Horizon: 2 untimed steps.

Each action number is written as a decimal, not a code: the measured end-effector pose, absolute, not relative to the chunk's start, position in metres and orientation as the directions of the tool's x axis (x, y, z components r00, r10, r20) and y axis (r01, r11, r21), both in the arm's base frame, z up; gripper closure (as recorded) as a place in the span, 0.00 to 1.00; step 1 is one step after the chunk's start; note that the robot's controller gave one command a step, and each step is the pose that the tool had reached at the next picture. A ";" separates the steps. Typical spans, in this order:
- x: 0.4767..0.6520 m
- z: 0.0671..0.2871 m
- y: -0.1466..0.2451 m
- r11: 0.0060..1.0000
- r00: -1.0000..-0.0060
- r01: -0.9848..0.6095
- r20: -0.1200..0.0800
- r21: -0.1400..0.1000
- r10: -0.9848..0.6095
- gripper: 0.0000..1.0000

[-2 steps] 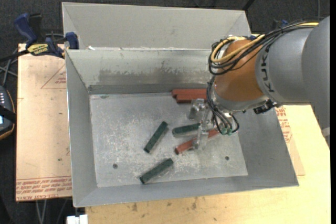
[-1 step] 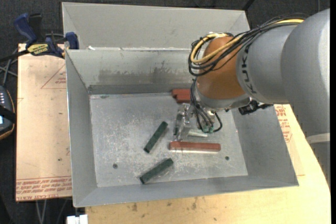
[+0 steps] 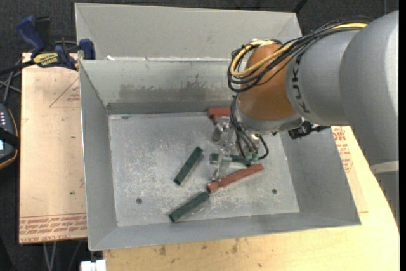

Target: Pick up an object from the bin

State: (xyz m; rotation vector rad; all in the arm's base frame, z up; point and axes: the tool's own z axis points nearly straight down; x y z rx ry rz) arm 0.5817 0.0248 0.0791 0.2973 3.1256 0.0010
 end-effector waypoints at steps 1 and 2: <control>0.582 0.079 0.025 0.982 -0.982 0.189 -0.002 0.000 0.189 1.00; 0.582 0.079 0.025 0.982 -0.982 0.189 -0.002 0.000 0.189 1.00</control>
Offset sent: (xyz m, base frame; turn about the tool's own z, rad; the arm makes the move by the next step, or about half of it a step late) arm 0.0000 0.0000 0.0000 0.0000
